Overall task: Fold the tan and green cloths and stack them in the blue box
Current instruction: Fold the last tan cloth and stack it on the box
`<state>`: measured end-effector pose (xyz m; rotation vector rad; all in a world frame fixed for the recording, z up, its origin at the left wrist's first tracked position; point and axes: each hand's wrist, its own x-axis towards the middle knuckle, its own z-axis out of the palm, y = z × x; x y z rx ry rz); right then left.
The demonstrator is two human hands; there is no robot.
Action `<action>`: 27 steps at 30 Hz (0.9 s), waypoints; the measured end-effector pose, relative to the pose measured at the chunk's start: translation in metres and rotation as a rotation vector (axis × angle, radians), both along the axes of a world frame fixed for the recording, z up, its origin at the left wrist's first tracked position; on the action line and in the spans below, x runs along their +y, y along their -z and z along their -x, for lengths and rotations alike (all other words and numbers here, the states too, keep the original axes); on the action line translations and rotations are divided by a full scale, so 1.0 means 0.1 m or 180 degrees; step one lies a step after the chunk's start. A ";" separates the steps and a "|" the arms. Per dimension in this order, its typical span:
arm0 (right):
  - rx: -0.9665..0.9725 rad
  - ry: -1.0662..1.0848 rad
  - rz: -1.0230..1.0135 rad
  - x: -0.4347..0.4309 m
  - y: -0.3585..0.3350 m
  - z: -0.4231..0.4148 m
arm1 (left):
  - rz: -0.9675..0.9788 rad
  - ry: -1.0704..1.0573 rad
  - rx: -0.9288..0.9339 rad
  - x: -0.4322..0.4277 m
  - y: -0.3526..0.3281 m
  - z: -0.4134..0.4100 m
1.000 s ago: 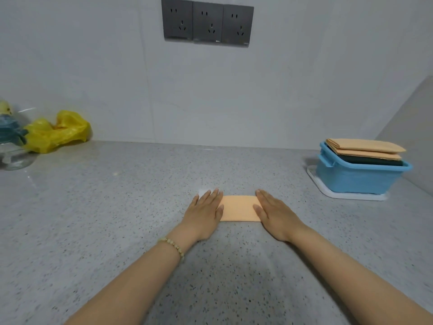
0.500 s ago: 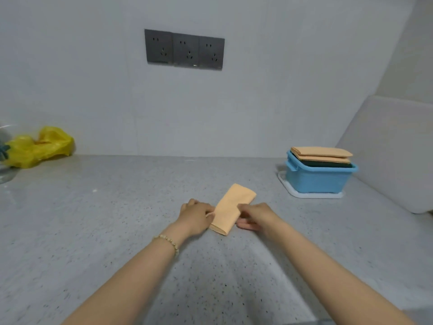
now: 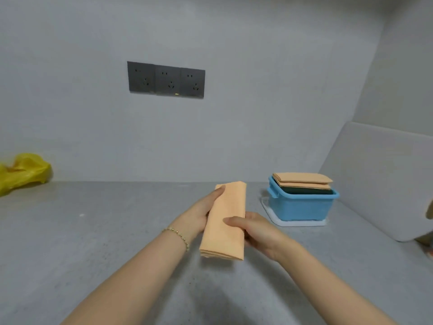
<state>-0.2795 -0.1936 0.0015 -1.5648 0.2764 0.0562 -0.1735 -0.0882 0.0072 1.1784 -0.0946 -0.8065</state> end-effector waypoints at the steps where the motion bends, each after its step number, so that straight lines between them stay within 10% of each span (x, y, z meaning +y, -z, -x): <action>1: 0.0035 0.0067 -0.0049 -0.12 0.01 0.04 | 0.0089 -0.0148 0.0031 -0.16 -0.03 0.01; 6: 0.0410 0.0512 0.0083 -0.78 0.01 0.24 | 0.0334 -0.0811 -0.0237 -0.79 -0.19 -0.14; 12: -0.0582 0.2057 0.0466 -2.12 -0.72 -0.08 | -0.0096 -0.0678 -0.0710 -1.46 -0.53 -0.58; 27: -0.0137 0.2337 0.1484 -3.38 -0.09 -0.66 | -0.1471 -0.0474 -0.2081 -2.35 0.12 -0.81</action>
